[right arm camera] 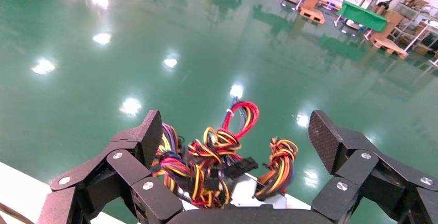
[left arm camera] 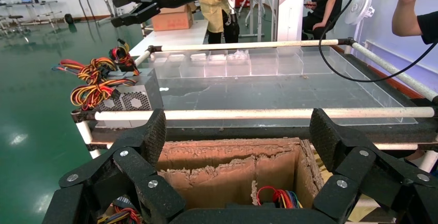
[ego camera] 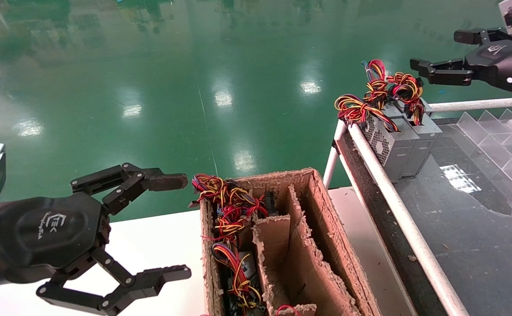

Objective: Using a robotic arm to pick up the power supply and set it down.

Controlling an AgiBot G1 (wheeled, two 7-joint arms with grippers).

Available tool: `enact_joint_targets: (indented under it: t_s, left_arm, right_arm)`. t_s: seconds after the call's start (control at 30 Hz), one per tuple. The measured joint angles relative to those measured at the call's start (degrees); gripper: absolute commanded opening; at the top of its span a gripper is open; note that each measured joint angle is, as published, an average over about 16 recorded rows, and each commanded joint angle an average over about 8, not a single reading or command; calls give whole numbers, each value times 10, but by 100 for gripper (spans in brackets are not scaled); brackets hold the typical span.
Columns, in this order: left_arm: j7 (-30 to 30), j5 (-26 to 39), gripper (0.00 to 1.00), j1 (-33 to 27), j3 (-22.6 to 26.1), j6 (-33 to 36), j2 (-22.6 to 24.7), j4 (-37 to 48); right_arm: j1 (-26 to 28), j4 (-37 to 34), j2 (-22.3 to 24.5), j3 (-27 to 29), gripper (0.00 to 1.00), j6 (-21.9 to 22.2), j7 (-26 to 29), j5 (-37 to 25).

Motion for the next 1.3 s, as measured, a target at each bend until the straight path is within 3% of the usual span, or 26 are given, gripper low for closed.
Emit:
enact_joint_targets:
  t_s: [1.3]
  left_arm:
    - [0,0,100,0,0,0,0,0]
  right_arm:
    - [-305,466,114,48,100,-153,178,210]
